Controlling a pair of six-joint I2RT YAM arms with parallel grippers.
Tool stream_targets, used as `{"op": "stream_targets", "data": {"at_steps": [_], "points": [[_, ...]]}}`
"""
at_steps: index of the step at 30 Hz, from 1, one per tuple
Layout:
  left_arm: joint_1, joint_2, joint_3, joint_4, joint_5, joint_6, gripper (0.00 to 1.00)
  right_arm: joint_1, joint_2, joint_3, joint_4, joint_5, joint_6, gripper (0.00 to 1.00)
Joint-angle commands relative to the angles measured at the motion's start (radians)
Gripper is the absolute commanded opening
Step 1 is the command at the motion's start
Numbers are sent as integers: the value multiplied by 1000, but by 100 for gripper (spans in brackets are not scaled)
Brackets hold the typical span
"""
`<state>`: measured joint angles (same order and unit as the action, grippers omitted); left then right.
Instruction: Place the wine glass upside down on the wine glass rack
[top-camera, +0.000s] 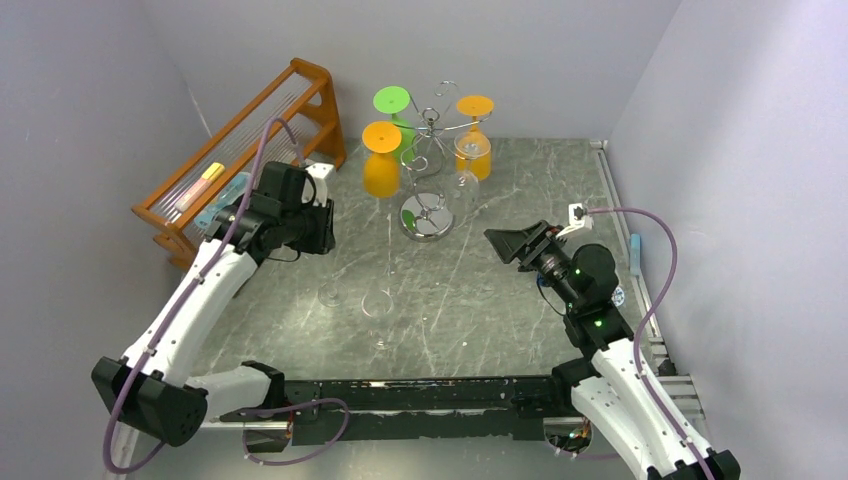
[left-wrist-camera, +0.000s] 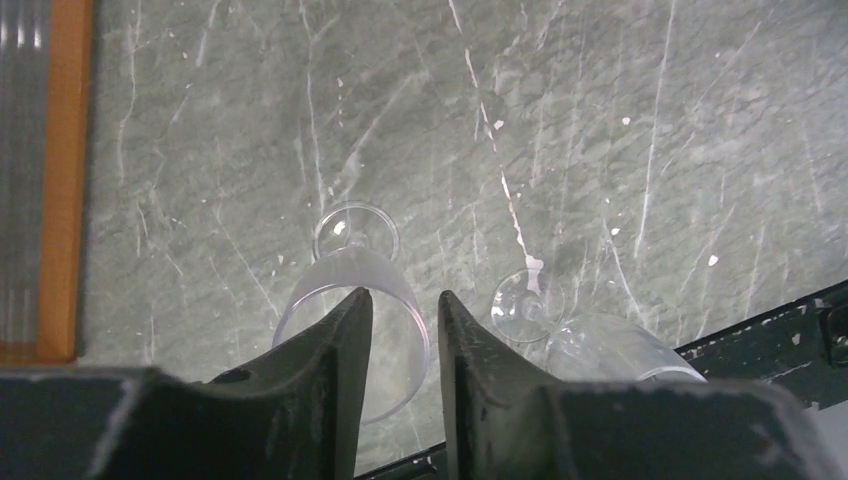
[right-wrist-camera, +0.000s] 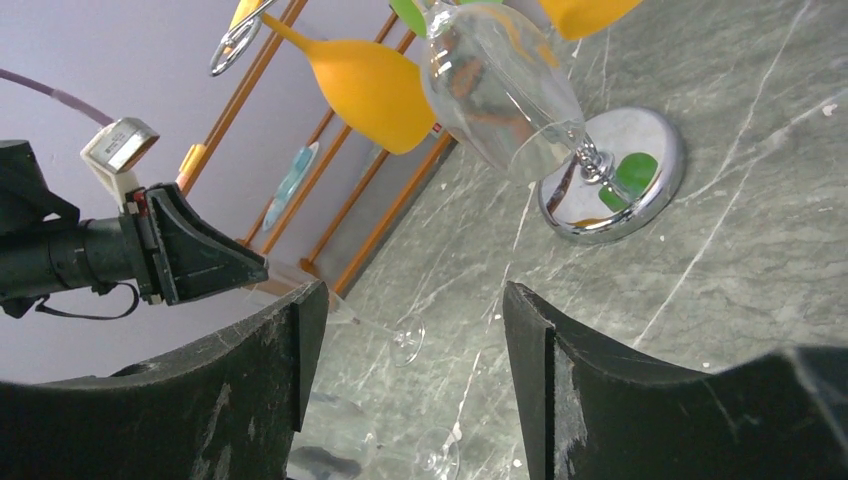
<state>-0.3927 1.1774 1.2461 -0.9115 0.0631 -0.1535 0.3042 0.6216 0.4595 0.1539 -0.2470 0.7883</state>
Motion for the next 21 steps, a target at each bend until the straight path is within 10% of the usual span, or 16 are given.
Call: {"op": "stream_targets", "data": {"at_steps": [1,21], "points": [[-19,19,6,-21,-25,1,34,5,-19,-13,-8,29,-1,68],[-103,66,54,-20,60,11,5,4,-50,-44,-42,64,104,68]]}}
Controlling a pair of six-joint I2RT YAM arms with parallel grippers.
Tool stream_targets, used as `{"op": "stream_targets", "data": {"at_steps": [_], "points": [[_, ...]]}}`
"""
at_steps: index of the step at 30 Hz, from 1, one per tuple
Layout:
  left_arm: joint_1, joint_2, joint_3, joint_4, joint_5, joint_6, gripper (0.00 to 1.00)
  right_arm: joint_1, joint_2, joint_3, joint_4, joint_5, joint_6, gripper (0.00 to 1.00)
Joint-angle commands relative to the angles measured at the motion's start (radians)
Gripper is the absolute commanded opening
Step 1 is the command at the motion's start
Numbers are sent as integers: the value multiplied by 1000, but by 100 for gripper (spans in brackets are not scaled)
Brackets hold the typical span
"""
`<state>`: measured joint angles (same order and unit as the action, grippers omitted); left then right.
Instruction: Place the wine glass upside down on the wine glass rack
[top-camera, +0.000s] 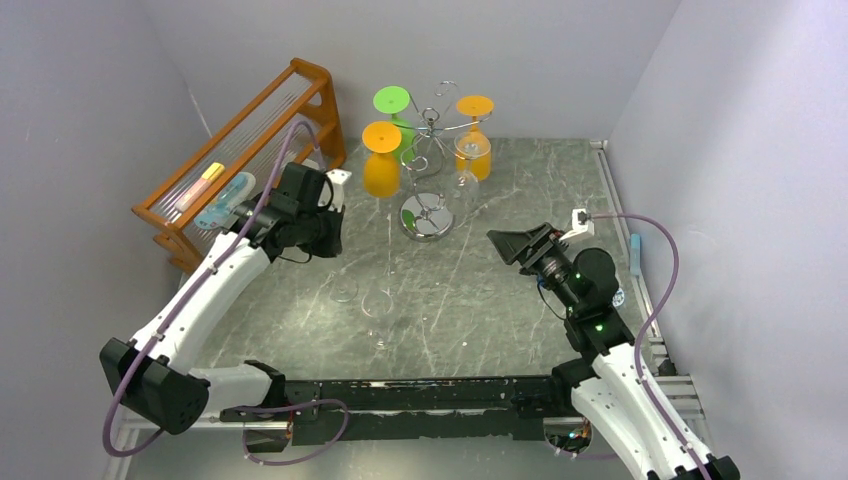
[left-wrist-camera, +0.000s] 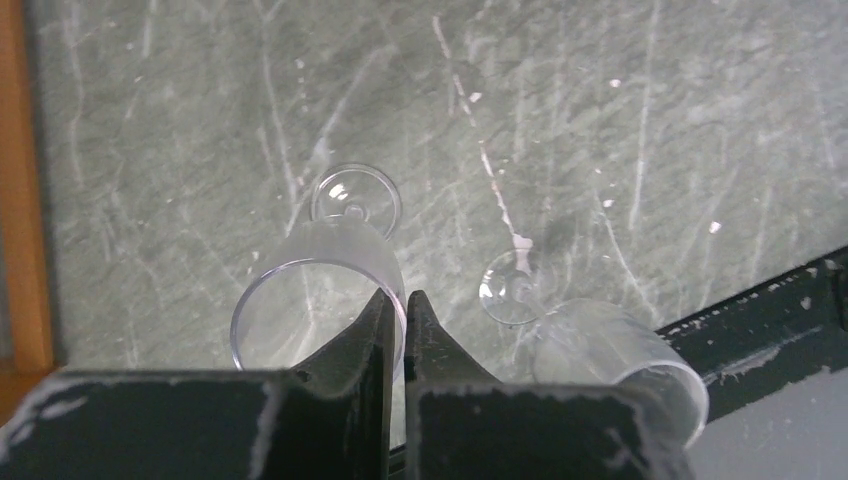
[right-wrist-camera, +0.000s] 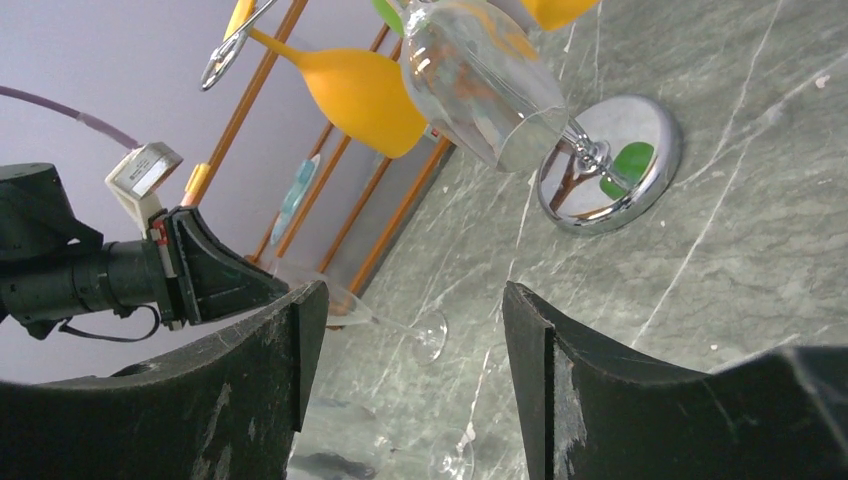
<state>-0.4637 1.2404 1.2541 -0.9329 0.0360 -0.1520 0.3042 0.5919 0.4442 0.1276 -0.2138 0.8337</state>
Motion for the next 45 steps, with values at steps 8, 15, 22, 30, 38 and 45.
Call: {"op": "stream_targets", "data": {"at_steps": [8,15,22,30,38,45], "points": [[-169,-27,31,224,93,-154,5,5,2,-91,-15,23,236,70],[-342,-48,-61,520,-20,-314,5,5,50,-122,-30,0,358,70],[-470,-89,-183,763,-120,-304,5,4,73,-231,131,-85,613,69],[-572,-127,-324,1016,-217,-295,5,4,148,-220,152,-163,742,69],[-688,-100,-380,1164,-315,-258,5,6,177,-216,154,-174,814,68],[-752,-88,-424,1248,-355,-211,5,8,89,-285,201,-93,894,52]]}}
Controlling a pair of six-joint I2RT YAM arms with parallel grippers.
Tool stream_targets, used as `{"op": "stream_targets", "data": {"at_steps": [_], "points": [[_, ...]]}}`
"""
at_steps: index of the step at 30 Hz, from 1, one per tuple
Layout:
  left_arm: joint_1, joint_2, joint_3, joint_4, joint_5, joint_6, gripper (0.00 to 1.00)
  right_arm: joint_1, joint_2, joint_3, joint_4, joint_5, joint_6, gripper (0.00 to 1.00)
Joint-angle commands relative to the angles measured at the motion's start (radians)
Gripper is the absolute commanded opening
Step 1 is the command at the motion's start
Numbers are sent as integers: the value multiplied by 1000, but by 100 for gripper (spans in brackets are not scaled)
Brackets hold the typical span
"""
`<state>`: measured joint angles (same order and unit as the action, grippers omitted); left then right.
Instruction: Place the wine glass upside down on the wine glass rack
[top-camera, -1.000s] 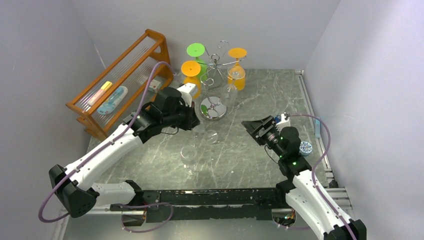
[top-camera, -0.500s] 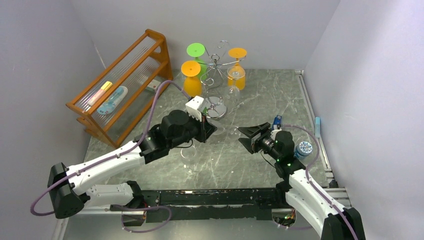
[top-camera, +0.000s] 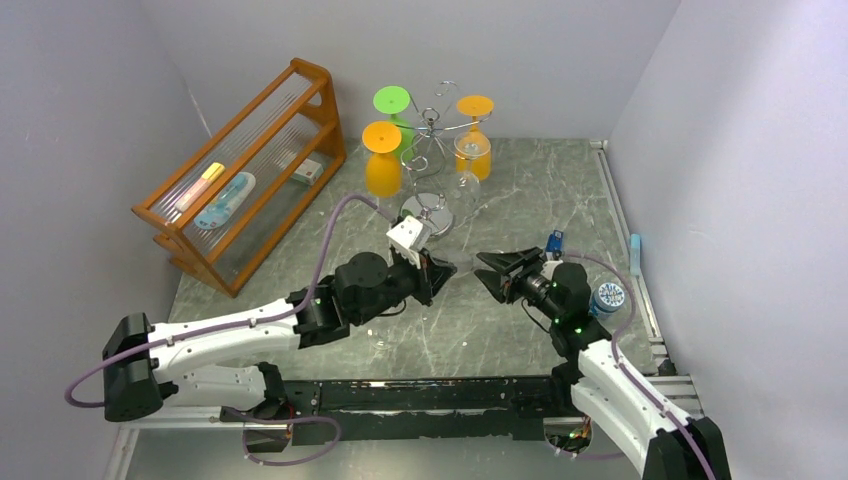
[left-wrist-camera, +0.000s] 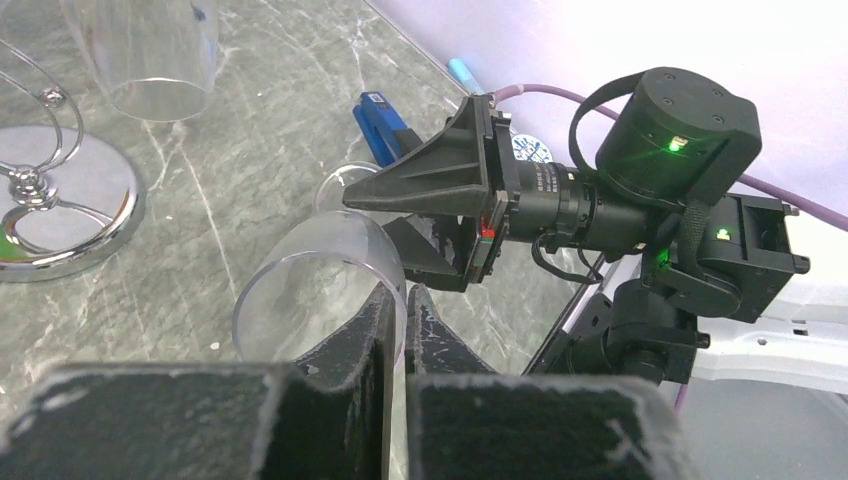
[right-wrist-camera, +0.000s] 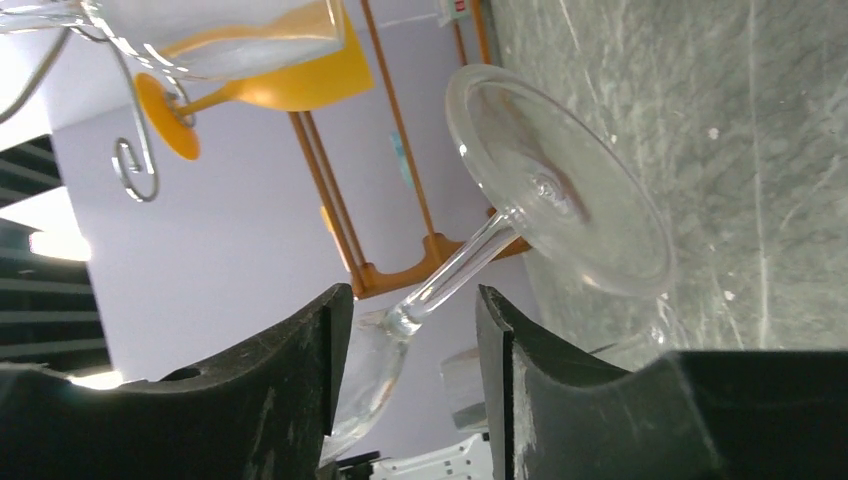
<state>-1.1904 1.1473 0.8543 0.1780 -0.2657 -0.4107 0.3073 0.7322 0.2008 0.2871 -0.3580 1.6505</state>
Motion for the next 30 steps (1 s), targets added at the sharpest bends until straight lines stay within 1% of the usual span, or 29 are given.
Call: {"op": "stream_targets", "data": {"at_steps": [1,7,11,16,23,27,30], "points": [[-32,4,-35,156,-50,63,5,4,-64,-49,43,70,91,50],[-64,8,-79,240,-55,133,5,5,-65,-53,41,82,138,38],[-75,10,-113,290,-55,148,5,4,-28,-56,89,57,163,34],[-85,26,-130,312,-46,162,5,4,5,-39,127,38,174,32],[-98,28,-153,336,-45,178,5,5,33,-1,111,11,174,31],[-102,26,-172,353,-26,182,5,5,40,4,113,13,181,20],[-103,30,-177,353,-12,170,6,5,51,4,126,11,179,8]]}}
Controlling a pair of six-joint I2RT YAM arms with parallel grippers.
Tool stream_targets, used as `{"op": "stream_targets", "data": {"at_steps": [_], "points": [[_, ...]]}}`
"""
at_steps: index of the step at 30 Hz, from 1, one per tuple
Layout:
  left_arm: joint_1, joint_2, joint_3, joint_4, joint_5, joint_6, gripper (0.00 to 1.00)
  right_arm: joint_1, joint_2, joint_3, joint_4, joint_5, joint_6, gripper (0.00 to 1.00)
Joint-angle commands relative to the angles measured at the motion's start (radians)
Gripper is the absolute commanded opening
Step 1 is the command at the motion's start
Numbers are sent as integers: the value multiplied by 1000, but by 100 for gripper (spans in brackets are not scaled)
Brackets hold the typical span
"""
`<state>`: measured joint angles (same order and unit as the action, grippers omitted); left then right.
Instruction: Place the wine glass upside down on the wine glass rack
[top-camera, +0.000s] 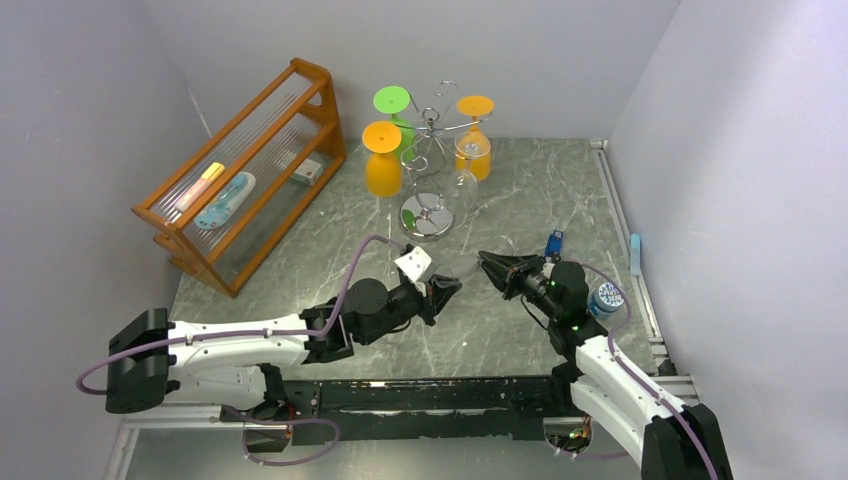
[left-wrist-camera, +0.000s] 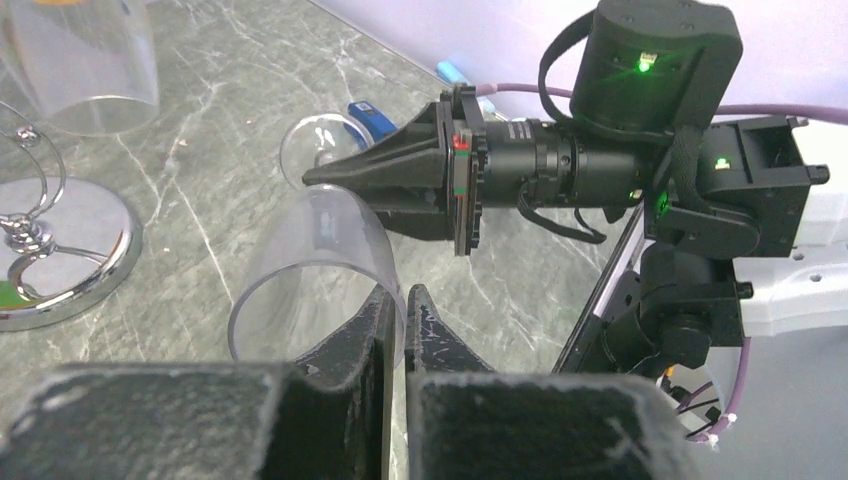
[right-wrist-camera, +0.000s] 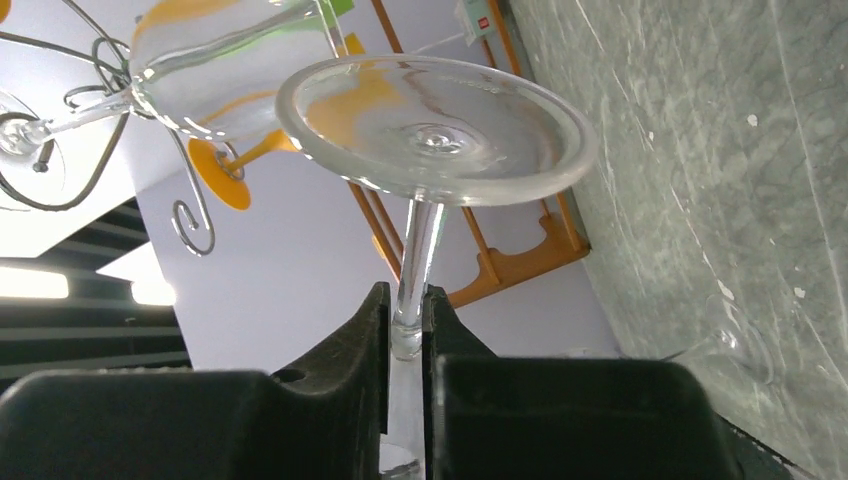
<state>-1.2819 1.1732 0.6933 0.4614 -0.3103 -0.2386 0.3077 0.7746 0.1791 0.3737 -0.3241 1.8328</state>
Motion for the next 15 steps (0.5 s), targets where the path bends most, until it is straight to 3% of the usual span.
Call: {"op": "stream_targets", "data": {"at_steps": [1,4,6,8,10,15], "points": [[-11,7,-12,59,38,-16,8,6,12,25,41,-21,-6,2],[-11,11,0,15,48,-52,18,5,14,24,49,-7,-22,0],[-11,2,-7,3,39,-88,30,4,14,29,48,3,-53,0],[-11,-15,-21,-1,26,-116,51,5,9,40,45,19,-99,0],[-11,-31,-15,-43,19,-131,63,4,-3,59,21,46,-160,0],[-10,-61,61,-251,-3,-136,81,3,-29,91,-4,105,-303,0]]}}
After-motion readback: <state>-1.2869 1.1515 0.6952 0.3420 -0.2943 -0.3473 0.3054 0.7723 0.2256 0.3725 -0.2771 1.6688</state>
